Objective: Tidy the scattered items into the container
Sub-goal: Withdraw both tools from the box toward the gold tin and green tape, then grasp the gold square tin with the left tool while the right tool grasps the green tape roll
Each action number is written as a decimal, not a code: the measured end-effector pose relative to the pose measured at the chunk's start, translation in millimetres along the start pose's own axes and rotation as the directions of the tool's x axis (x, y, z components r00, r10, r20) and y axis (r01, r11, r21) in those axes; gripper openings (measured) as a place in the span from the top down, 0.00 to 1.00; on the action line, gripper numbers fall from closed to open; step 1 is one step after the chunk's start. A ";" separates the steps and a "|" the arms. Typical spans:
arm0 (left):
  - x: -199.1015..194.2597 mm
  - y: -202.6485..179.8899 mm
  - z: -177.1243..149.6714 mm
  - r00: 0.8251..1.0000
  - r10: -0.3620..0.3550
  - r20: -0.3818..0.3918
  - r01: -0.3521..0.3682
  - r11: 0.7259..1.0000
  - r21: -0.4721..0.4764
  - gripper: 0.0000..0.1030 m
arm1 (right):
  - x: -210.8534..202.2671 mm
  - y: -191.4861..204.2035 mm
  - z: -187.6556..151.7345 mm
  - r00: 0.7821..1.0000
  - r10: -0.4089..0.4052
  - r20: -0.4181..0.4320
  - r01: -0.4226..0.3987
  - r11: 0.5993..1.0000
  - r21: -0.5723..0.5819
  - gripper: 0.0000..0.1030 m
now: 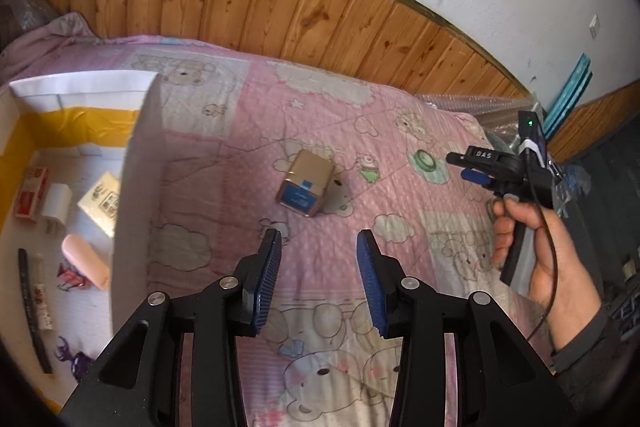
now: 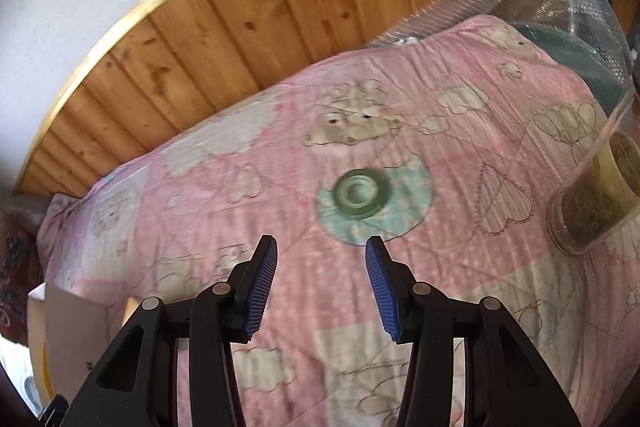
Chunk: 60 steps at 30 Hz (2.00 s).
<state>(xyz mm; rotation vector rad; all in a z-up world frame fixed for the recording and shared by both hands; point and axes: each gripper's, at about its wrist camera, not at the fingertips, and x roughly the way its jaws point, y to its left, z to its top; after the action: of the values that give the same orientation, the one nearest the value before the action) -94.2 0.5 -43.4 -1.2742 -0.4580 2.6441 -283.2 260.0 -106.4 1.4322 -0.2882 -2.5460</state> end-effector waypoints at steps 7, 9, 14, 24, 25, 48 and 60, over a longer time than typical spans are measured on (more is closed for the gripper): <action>52.2 -12.8 20.2 0.999 0.029 -0.037 -0.028 0.999 0.024 0.54 | 55.8 -28.1 11.8 0.995 -0.094 -0.043 0.092 0.994 -0.051 0.53; 63.1 -12.3 24.3 0.998 0.035 -0.047 -0.034 0.999 0.021 0.53 | 60.6 -28.1 15.0 0.996 -0.081 -0.035 0.079 0.995 -0.057 0.53; 83.2 -4.4 32.9 0.998 0.032 -0.060 -0.034 0.999 -0.034 0.51 | 55.4 -25.1 29.6 0.998 -0.055 0.013 0.055 0.996 -0.070 0.53; 114.3 13.2 45.0 0.994 -0.058 -0.093 0.031 0.963 -0.269 0.41 | 89.3 -13.8 30.1 0.988 -0.152 -0.016 0.145 0.967 -0.208 0.75; 116.6 14.4 46.3 0.994 -0.063 -0.094 0.032 0.956 -0.292 0.41 | 88.3 -14.2 29.3 0.988 -0.155 -0.013 0.149 0.966 -0.211 0.76; 136.5 -21.7 39.6 0.988 0.144 -0.063 -0.131 0.974 0.184 0.38 | 86.4 -23.5 31.7 0.994 -0.107 -0.017 0.103 0.983 -0.154 0.79; 121.6 -14.6 35.8 0.992 0.116 -0.046 -0.111 0.989 0.095 0.81 | 79.9 -21.5 26.9 0.994 -0.111 -0.001 0.109 0.980 -0.167 0.84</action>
<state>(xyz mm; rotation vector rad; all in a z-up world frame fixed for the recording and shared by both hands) -197.3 41.4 -106.3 -1.3748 -0.2598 2.6816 -348.7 260.7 -163.8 1.4341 0.0066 -2.5774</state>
